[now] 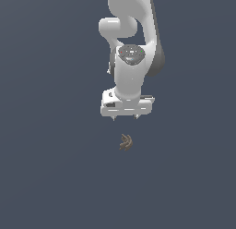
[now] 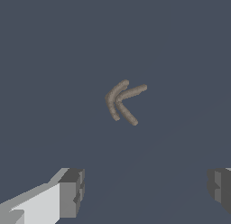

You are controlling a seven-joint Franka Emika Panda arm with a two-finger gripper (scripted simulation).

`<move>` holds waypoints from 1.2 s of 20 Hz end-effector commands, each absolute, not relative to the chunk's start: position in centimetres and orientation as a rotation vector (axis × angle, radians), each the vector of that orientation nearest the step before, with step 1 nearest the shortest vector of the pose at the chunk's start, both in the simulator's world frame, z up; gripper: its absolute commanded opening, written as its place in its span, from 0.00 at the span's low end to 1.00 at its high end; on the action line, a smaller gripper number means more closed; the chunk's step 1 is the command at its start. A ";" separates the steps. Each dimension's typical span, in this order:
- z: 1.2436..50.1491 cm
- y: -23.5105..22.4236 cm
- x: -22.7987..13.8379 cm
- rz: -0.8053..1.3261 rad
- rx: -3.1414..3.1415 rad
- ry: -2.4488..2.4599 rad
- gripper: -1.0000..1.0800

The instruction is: Pick up the object and move it to a goal position.

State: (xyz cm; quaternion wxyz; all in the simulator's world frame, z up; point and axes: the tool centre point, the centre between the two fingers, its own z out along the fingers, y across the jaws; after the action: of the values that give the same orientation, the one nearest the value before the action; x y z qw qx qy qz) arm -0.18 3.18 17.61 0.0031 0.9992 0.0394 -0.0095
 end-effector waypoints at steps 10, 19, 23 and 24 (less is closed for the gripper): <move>15.3 3.5 1.7 -0.021 3.138 -0.002 0.96; 11.0 4.1 4.5 -0.006 3.134 -0.211 0.96; 9.8 4.3 5.1 -0.002 3.130 -0.264 0.96; 9.6 4.3 5.2 -0.001 3.130 -0.273 0.96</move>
State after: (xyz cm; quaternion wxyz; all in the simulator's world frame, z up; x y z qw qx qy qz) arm 4.98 4.25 9.95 0.0002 0.9967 -0.0810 -0.0013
